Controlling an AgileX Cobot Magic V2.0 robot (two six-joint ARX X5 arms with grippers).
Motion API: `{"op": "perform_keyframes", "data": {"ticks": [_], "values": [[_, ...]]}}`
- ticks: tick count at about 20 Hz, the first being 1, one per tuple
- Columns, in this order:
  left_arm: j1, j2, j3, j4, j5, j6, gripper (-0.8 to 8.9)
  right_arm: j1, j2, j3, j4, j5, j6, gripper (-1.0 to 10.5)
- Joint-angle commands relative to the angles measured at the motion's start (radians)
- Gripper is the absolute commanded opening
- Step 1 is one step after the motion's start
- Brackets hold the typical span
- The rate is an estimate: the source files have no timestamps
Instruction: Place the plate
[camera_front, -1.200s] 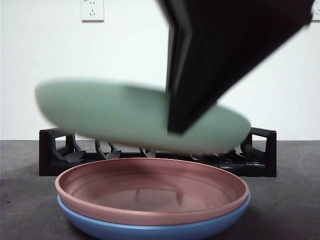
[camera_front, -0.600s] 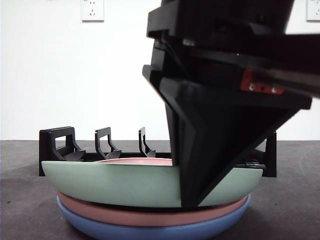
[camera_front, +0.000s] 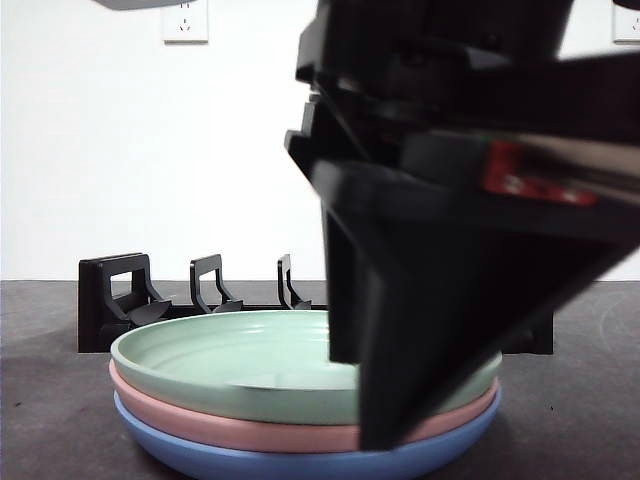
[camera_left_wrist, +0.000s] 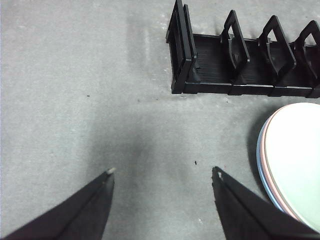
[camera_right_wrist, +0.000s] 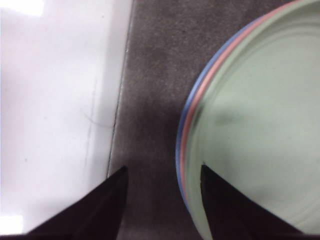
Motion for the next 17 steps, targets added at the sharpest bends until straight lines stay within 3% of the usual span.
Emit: {"op": "perform_keyframes", "data": {"ticks": [1,5,11,17], "values": [[0.0,0.001,0.013,0.012,-0.004,0.003,3.12,-0.017,-0.04,0.023,0.076,0.005,0.116,2.4],[0.0,0.001,0.013,0.031,-0.004,0.0,3.12,-0.195,-0.151,0.021,0.216,0.047,0.251,2.4],[0.0,0.001,0.013,0.059,-0.004,0.0,3.12,-0.523,-0.36,-0.013,0.219,0.053,0.284,2.3],[0.0,0.001,0.013,0.059,-0.004,0.0,3.12,-0.728,-0.577,-0.114,0.21,0.053,0.299,2.3]]}}
